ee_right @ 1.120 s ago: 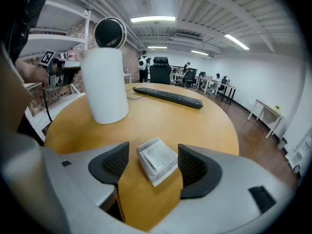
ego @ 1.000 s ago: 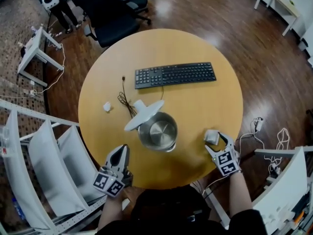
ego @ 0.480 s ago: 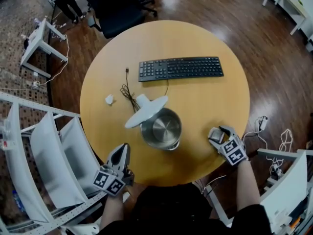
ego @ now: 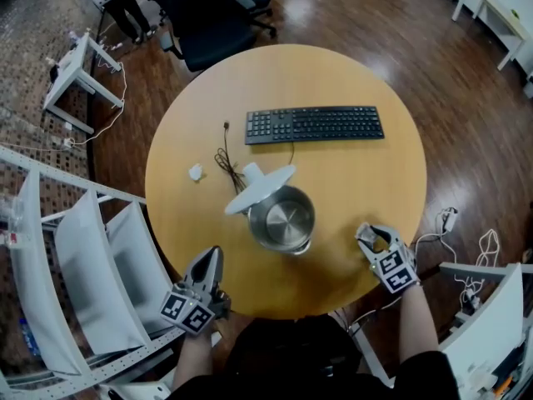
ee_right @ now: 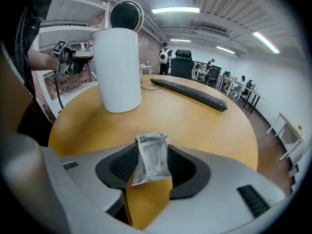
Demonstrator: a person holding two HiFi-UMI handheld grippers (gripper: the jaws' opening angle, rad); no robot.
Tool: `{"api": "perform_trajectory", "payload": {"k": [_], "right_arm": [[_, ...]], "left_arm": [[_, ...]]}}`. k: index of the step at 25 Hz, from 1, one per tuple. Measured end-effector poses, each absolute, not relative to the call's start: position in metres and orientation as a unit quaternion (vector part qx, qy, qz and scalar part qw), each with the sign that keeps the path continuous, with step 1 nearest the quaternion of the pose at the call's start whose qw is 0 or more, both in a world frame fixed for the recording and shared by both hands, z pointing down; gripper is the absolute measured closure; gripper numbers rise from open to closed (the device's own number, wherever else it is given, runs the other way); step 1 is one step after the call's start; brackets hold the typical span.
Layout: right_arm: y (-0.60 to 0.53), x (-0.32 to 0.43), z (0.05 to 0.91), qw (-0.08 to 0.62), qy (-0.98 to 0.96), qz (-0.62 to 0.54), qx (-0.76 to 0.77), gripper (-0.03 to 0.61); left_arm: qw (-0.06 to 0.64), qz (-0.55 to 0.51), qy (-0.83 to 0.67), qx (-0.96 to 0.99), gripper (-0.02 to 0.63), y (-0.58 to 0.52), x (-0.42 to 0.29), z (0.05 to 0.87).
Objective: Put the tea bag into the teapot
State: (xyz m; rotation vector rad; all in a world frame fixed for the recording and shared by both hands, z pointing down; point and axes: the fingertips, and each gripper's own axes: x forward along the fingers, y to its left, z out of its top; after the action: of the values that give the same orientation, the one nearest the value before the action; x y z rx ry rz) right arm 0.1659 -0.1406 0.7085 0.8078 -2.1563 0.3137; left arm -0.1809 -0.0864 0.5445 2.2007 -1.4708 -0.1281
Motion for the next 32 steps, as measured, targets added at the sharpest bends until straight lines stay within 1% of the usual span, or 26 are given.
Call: {"api": "perform_trajectory", "payload": {"k": [8, 12, 20, 28, 32], "right_arm": [[-0.17, 0.165, 0.641, 0.355, -0.859, 0.047, 0.367, 0.383], [-0.18, 0.168, 0.606, 0.351, -0.857, -0.004, 0.377, 0.385], [-0.204, 0.173, 0.544, 0.329, -0.851, -0.071, 0.403, 0.385], [-0.218, 0.146, 0.497, 0.279, -0.871, -0.109, 0.39, 0.385], [-0.221, 0.125, 0.477, 0.265, -0.882, -0.127, 0.369, 0.385]], "left_arm": [[0.203, -0.069, -0.537, 0.816, 0.62, -0.1, -0.191, 0.517], [0.182, -0.084, -0.534, 0.821, 0.62, -0.106, -0.194, 0.501], [0.13, -0.097, -0.537, 0.828, 0.62, -0.12, -0.206, 0.468], [0.102, -0.092, -0.55, 0.824, 0.62, -0.116, -0.216, 0.457], [0.087, -0.084, -0.564, 0.817, 0.62, -0.11, -0.228, 0.451]]}}
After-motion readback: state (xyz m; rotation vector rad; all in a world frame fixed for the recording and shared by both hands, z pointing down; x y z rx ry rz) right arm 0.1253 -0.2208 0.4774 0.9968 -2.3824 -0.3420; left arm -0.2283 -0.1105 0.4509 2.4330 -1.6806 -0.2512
